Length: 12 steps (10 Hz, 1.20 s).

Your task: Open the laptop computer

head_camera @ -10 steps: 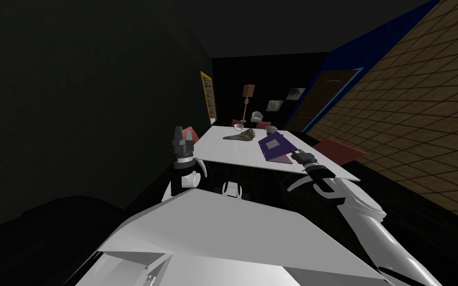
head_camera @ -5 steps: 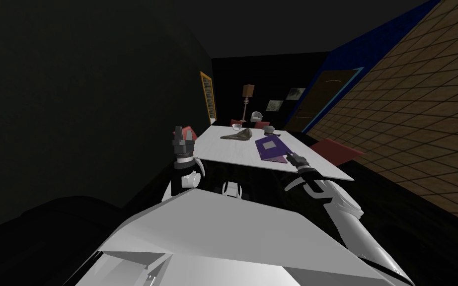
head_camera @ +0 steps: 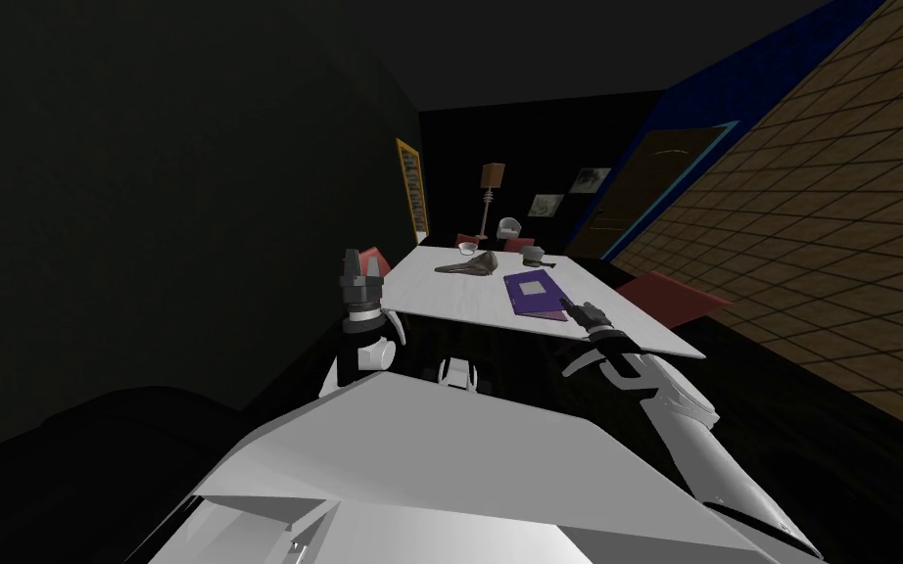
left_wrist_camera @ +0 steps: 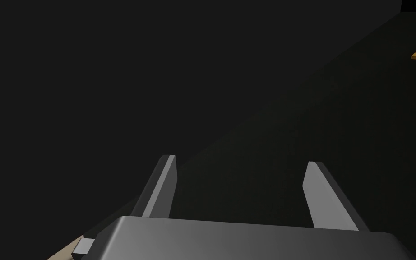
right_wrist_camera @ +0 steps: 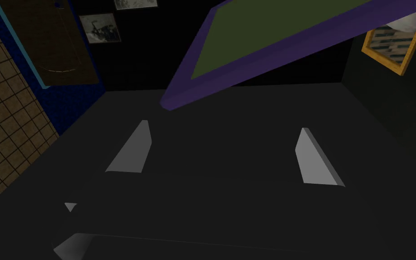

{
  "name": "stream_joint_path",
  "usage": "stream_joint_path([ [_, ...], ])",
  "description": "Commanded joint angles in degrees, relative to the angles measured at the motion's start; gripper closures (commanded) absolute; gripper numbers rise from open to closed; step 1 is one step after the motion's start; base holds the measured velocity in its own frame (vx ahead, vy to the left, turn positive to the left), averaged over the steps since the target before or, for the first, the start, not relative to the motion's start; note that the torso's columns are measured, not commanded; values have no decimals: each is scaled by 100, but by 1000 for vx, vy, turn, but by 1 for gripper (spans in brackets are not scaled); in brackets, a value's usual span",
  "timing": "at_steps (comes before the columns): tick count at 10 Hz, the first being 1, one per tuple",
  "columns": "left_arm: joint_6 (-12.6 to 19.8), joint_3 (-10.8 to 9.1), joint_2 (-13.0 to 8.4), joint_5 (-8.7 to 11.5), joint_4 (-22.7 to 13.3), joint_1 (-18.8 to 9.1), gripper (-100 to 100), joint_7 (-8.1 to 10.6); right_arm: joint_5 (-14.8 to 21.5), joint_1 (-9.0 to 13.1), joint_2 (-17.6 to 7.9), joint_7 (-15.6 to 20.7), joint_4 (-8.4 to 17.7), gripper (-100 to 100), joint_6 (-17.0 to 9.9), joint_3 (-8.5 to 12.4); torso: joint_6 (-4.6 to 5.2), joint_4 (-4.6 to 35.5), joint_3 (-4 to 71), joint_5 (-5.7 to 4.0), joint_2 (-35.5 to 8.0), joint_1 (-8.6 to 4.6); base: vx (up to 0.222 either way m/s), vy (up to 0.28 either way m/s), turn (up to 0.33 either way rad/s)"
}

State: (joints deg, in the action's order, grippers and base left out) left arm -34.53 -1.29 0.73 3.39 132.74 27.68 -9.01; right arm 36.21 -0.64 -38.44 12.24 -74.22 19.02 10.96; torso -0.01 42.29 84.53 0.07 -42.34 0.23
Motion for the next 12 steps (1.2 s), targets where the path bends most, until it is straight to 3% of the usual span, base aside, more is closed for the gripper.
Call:
stream_joint_path([
  [1, 0, 0, 0, 0, 0, 0, 0, 0, -45, 29, -269, -235, -4, -100, -98, -33, 0, 0, 0, -4, 1, -15, -29, 46, 29],
  [5, 0, -1, -1, 0, 0, 0, 0, 0, -120, 58, -712, -611, -50, -100, -268, -100, 1, -2, 6, -8, 9, -28, -25, 29, 31],
  [6, 0, -1, -1, 0, 0, 0, 0, 0, -99, 65, -619, -527, -42, -100, -244, -97, 1, -2, 5, -7, 7, -24, -12, 11, 3],
  [7, 0, -1, -1, 0, 0, 0, 0, 0, -101, 63, -629, -547, -48, 0, -257, -98, 1, -2, 5, -8, 9, -27, 0, 0, 0],
  [12, 0, -1, -1, 0, 0, 0, 0, 0, -101, 63, -628, -545, -47, 0, -256, -98, 1, -1, 3, -7, 5, -23, 0, 0, 0],
])
